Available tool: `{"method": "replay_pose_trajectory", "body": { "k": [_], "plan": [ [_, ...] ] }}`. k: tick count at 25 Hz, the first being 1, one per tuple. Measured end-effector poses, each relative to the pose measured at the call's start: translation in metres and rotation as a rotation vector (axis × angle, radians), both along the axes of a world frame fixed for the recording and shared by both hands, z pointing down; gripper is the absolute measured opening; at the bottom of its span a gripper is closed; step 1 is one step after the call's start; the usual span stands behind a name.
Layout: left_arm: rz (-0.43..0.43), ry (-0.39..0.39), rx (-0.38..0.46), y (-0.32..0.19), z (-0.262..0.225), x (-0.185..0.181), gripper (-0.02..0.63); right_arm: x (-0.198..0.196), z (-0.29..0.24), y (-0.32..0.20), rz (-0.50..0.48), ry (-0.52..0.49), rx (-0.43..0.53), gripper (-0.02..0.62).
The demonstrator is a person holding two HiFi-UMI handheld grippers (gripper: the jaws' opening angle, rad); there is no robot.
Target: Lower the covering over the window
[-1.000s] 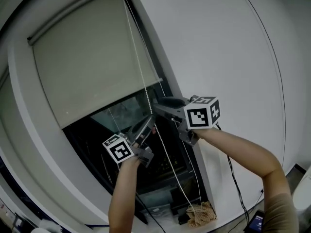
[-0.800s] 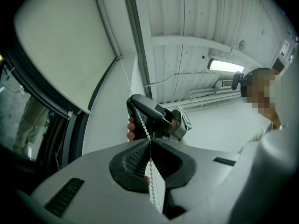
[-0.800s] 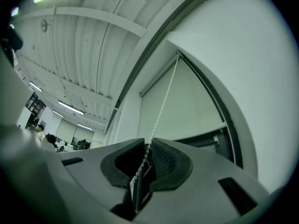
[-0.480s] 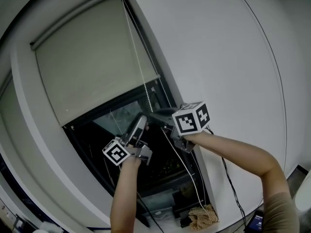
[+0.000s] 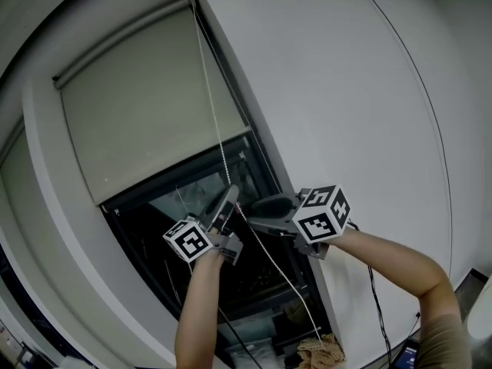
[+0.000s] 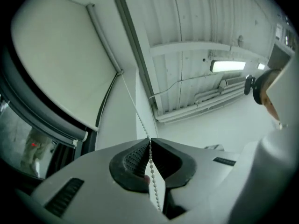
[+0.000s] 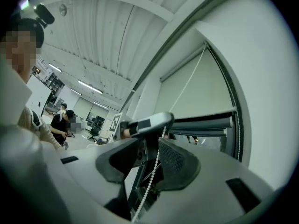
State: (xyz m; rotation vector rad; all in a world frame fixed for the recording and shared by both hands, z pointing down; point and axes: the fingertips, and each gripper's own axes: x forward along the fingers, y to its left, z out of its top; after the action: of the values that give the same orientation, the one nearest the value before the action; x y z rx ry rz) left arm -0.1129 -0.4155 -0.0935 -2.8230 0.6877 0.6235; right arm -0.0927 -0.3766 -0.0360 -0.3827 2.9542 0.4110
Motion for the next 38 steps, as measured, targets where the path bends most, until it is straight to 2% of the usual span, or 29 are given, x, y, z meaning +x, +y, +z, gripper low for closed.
{"method": "replay_pose_trajectory", "body": {
  "k": [2, 5, 8, 9, 10, 12, 14, 16, 17, 19, 21, 23, 24, 25, 27, 29, 31, 33, 38],
  "plan": [
    [-0.025, -0.048, 0.008, -0.003, 0.018, 0.001, 0.023, 0.017, -0.022, -0.011, -0.009, -0.064, -0.024, 0.140],
    [-0.001, -0.120, 0.000, -0.003, 0.065, 0.026, 0.023, 0.021, -0.053, -0.041, -0.034, -0.170, -0.107, 0.140],
    [0.038, -0.154, -0.028, -0.002, 0.107, 0.046, 0.023, 0.007, -0.054, -0.071, 0.047, -0.181, -0.126, 0.135],
    [0.045, -0.154, -0.037, -0.001, 0.115, 0.048, 0.023, 0.003, -0.051, -0.077, 0.089, -0.179, -0.116, 0.076],
    [0.048, -0.147, -0.042, -0.001, 0.119, 0.046, 0.023, 0.000, -0.048, -0.079, 0.119, -0.183, -0.106, 0.044],
    [0.044, -0.120, -0.036, 0.001, 0.119, 0.031, 0.023, -0.003, -0.045, -0.077, 0.155, -0.208, -0.079, 0.008],
    [0.060, -0.042, -0.017, 0.005, 0.108, 0.009, 0.025, -0.003, -0.044, -0.071, 0.197, -0.207, -0.035, 0.006],
    [0.085, 0.084, 0.004, 0.008, 0.078, -0.010, 0.198, 0.001, -0.042, -0.063, 0.216, -0.173, -0.018, 0.005],
    [0.079, 0.129, 0.022, 0.007, 0.060, -0.017, 0.209, 0.000, -0.036, -0.058, 0.210, -0.144, -0.017, 0.005],
    [0.034, 0.142, 0.054, -0.002, 0.031, -0.020, 0.209, -0.008, -0.010, -0.048, 0.192, -0.073, 0.002, 0.005],
    [0.001, 0.076, 0.058, -0.016, 0.019, -0.008, 0.209, -0.017, 0.021, -0.045, 0.178, -0.026, 0.018, 0.005],
    [0.018, -0.004, 0.038, -0.022, 0.018, 0.011, 0.201, -0.020, 0.035, -0.048, 0.158, -0.032, 0.000, 0.005],
    [0.034, -0.026, 0.024, -0.022, 0.019, 0.018, 0.095, -0.019, 0.036, -0.049, 0.143, -0.047, -0.017, 0.005],
    [0.047, -0.029, 0.010, -0.020, 0.021, 0.022, 0.036, -0.017, 0.036, -0.048, 0.126, -0.062, -0.034, 0.006],
    [0.053, -0.005, -0.005, -0.018, 0.024, 0.022, 0.026, -0.010, 0.036, -0.044, 0.094, -0.078, -0.042, 0.006],
    [0.018, 0.003, 0.003, -0.018, 0.028, 0.020, 0.023, 0.003, 0.038, -0.035, 0.066, -0.067, -0.003, 0.008],
    [-0.014, -0.006, 0.016, -0.016, 0.038, 0.016, 0.023, 0.020, 0.036, -0.023, 0.055, -0.070, 0.043, 0.110],
    [-0.009, -0.027, 0.022, -0.011, 0.053, 0.015, 0.023, 0.035, 0.021, -0.019, 0.061, -0.118, 0.058, 0.145],
    [-0.033, -0.112, 0.045, -0.010, 0.107, 0.029, 0.023, 0.027, -0.030, -0.048, 0.052, -0.229, -0.029, 0.146]
  ]
}}
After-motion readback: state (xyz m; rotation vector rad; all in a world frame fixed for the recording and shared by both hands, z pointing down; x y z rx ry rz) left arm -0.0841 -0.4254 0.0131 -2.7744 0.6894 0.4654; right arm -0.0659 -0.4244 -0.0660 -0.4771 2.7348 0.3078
